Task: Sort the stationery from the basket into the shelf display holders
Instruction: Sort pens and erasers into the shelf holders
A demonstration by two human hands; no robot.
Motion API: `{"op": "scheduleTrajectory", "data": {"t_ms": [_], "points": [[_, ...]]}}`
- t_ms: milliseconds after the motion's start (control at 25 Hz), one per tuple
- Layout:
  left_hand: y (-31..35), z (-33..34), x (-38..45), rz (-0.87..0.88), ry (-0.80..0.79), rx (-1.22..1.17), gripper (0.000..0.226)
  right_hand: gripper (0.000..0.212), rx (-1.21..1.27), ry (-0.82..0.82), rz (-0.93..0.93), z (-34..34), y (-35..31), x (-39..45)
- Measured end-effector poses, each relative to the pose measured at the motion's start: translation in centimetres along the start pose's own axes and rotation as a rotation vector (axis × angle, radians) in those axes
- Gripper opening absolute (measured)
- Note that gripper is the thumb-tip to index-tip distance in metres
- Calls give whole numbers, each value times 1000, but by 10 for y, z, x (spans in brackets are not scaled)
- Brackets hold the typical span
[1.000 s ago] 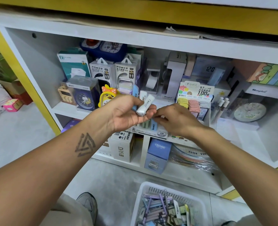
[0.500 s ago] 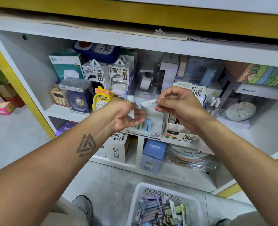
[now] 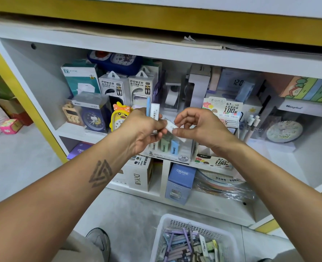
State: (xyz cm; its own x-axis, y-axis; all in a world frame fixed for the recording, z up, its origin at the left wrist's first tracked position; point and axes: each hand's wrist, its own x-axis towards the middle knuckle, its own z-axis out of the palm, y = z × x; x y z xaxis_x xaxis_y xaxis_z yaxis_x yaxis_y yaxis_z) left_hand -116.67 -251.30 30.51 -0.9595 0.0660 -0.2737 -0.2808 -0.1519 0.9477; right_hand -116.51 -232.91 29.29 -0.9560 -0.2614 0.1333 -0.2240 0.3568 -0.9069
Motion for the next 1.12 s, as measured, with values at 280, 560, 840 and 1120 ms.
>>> {"op": "scheduleTrajectory", "data": {"t_ms": [280,560,840,1120], "points": [[12,-9,10,-116,85,-199,16,27,34,117,-12,6,2,28],[10,-25,19,-145,158,-207,30,14,-63,283,-60,19,14,51],[8,-28,23,-142,196,-224,20,14,-634,377,-199,31,27,56],[5,-28,23,-162,181,-216,20,8,-842,235,-180,43,30,63]]}}
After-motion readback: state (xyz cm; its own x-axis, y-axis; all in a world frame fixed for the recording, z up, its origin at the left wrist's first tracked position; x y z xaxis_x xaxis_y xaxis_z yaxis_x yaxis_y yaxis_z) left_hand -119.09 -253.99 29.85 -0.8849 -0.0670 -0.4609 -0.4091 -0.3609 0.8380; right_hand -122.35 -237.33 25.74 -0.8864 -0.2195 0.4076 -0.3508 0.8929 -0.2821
